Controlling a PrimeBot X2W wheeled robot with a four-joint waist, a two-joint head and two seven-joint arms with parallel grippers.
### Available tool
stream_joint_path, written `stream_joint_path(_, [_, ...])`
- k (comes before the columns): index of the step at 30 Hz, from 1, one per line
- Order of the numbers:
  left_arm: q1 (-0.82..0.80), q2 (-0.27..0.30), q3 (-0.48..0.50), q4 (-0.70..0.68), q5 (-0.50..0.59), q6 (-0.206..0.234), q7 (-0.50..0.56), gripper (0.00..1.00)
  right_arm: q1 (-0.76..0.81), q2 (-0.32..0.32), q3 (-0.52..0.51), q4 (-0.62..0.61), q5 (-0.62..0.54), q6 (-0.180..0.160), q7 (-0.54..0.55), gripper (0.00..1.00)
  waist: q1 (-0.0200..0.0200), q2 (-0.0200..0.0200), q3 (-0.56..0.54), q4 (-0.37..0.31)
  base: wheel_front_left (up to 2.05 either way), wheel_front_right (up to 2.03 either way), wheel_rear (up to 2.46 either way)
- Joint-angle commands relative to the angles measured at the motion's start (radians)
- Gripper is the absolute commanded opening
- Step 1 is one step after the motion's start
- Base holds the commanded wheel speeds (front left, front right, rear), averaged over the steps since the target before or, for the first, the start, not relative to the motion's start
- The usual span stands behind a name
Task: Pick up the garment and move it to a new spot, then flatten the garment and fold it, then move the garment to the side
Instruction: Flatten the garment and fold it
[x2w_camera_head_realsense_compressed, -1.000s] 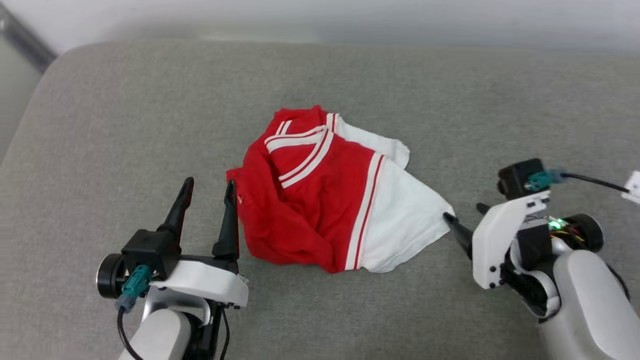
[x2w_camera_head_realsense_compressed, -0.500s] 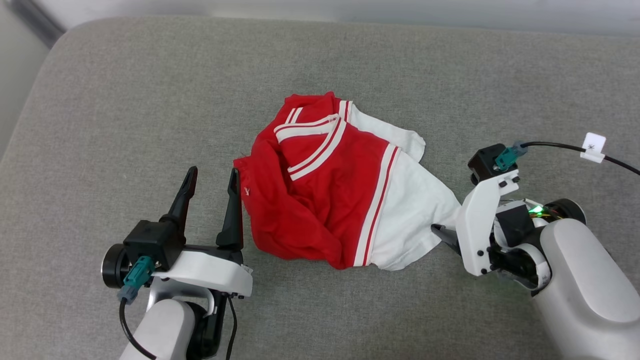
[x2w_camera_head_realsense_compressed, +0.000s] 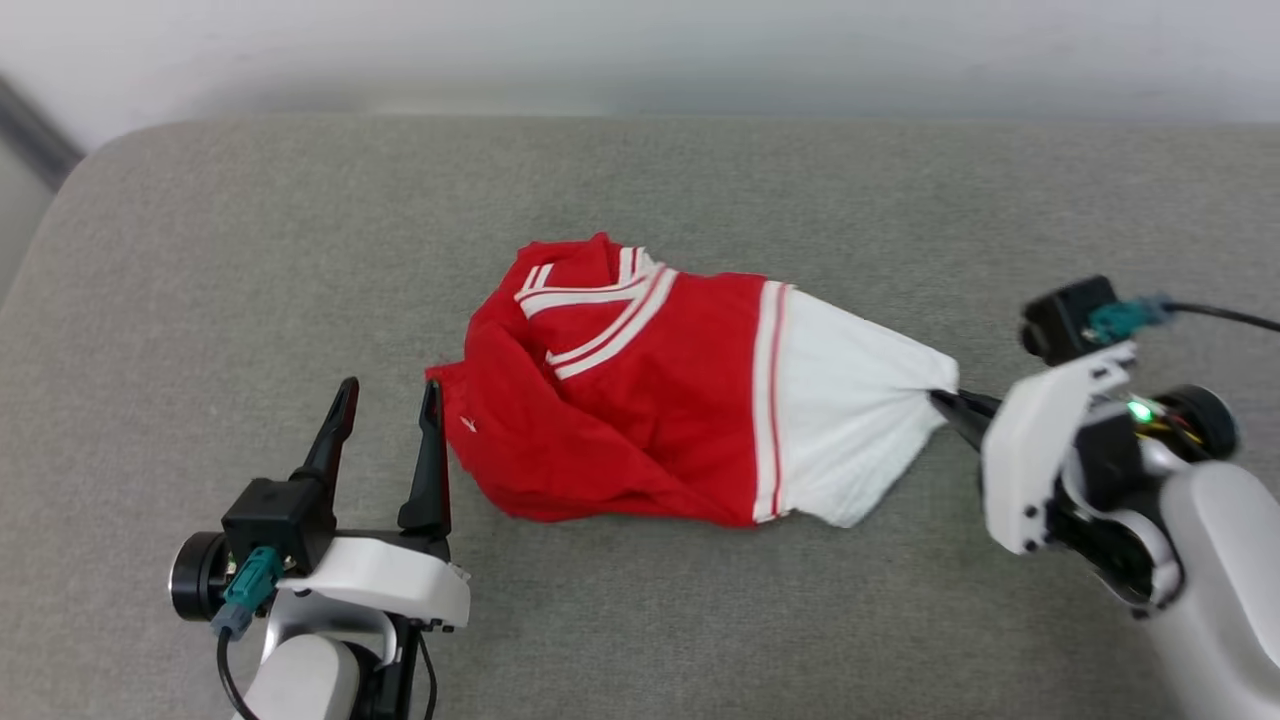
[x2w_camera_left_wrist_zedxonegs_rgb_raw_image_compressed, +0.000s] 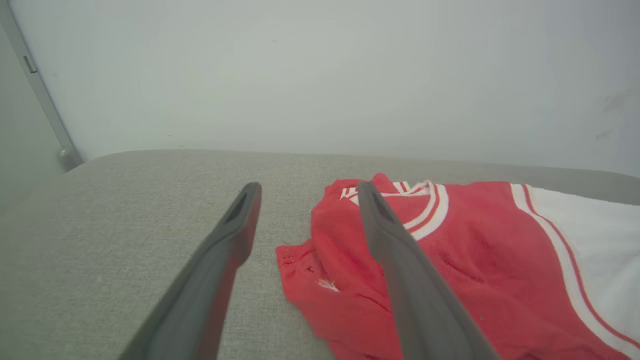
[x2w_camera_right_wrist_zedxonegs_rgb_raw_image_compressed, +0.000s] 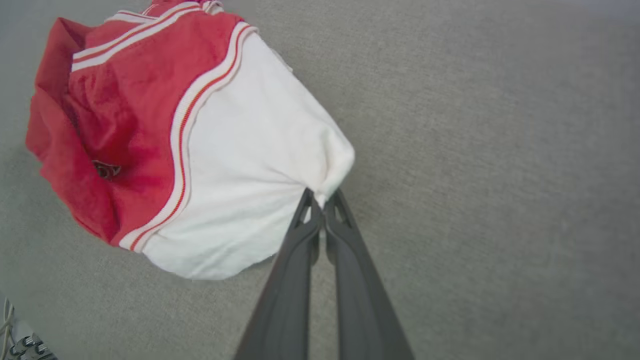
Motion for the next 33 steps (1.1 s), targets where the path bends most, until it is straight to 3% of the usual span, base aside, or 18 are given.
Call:
stream_joint_path(1, [0.020,0.006,0.004,0.000,-0.002,0.006,-0.002,1.00,0.069,-0.020,-0.067,-0.036,-0.021,-0.001,-0.013,0.00,0.0000,0.0000,-0.032,-0.036,0.00,0.00,0.00])
stream_joint_path(7, [0.048,0.015,0.007,-0.008,-0.011,0.014,0.010,1.00,0.280,0.004,-0.279,-0.117,-0.072,-0.001,0.011,0.00,0.0000,0.0000,-0.061,-0.075,0.00,0.00,0.00])
stream_joint_path(11, [0.058,0.023,0.007,-0.012,-0.014,0.016,0.020,1.00,0.415,0.042,-0.405,-0.107,-0.096,-0.001,0.035,0.00,0.0000,0.0000,-0.066,-0.088,0.00,0.00,0.00])
stream_joint_path(15, [0.064,0.025,0.001,-0.007,-0.017,0.020,0.030,1.00,0.501,0.095,-0.494,-0.049,-0.128,-0.001,0.043,0.00,0.0000,0.0000,-0.072,-0.089,0.00,0.00,0.00])
stream_joint_path(19, [0.075,0.028,0.000,-0.002,-0.020,0.024,0.038,1.00,0.553,0.143,-0.517,0.009,-0.158,-0.001,0.021,0.00,0.0000,0.0000,-0.083,-0.085,0.00,0.00,0.00])
stream_joint_path(20, [0.078,0.030,0.001,-0.001,-0.022,0.027,0.040,1.00,0.550,0.156,-0.516,0.007,-0.154,-0.001,-0.002,0.31,0.0000,0.0000,-0.086,-0.085,0.00,0.00,0.00])
stream_joint_path(21, [0.083,0.031,0.002,0.000,-0.024,0.027,0.043,1.00,0.544,0.163,-0.509,0.000,-0.153,-0.001,-0.030,1.00,0.0000,0.0000,-0.091,-0.086,0.00,0.00,0.00])
stream_joint_path(30, [0.115,0.049,0.006,0.002,-0.037,0.033,0.060,1.00,0.467,0.152,-0.432,-0.101,-0.233,-0.001,-0.453,1.00,0.0000,0.0000,-0.127,-0.104,0.00,0.00,0.00])
stream_joint_path(33, [0.122,0.056,0.006,0.002,-0.039,0.035,0.073,1.00,0.445,0.157,-0.393,-0.122,-0.269,-0.001,-0.551,1.00,0.0000,0.0000,-0.145,-0.116,0.00,0.00,0.00])
